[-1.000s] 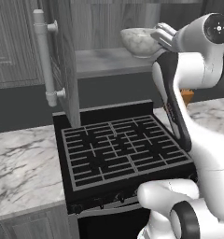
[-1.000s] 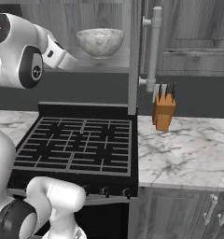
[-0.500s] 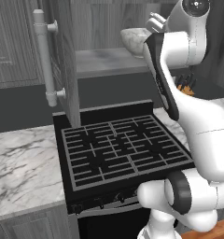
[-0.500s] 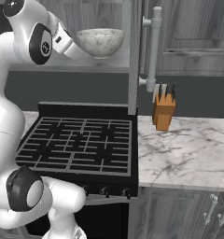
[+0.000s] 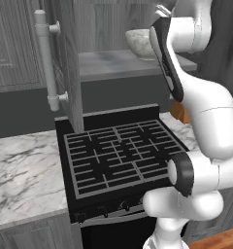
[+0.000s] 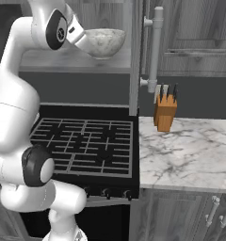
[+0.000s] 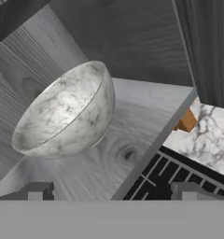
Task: Take the smaller bowl and place it next to the appetizer plate on the dining counter , and place the larger bowl next to the plate with cooked food.
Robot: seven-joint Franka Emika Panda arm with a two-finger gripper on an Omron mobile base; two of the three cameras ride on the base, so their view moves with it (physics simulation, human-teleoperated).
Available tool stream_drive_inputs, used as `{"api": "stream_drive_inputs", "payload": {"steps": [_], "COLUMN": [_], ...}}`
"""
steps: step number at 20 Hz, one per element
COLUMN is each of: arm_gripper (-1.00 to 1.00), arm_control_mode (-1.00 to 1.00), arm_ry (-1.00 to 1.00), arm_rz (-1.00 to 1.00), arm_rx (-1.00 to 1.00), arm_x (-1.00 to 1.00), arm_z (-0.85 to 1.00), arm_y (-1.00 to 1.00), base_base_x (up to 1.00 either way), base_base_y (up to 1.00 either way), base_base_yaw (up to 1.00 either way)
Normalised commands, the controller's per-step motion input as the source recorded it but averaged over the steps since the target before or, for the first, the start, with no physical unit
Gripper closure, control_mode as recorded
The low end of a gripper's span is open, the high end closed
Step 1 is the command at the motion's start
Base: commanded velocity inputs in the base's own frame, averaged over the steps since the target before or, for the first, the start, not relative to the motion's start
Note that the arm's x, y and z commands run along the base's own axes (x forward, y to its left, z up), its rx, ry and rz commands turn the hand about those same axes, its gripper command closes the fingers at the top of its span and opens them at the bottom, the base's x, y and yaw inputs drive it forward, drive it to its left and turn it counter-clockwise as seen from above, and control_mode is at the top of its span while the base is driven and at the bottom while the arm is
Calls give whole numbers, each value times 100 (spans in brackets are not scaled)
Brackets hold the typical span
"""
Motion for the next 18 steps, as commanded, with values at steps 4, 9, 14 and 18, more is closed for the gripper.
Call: {"api": "stream_drive_inputs", "payload": {"steps": [4, 9, 14, 18], "arm_gripper": [-100, -100, -100, -100], "arm_control_mode": [-100, -100, -100, -100], "arm_ry": [-2, -2, -7, -7], "arm_rz": [0, 0, 0, 0], "arm_rx": [0, 0, 0, 0], "arm_x": [41, 42, 34, 28], "arm_z": [-15, -26, -27, -4], "arm_y": [0, -10, -10, -3], "base_base_x": [0, 0, 0, 0], "base_base_y": [0, 0, 0, 0], "base_base_yaw": [0, 0, 0, 0]}}
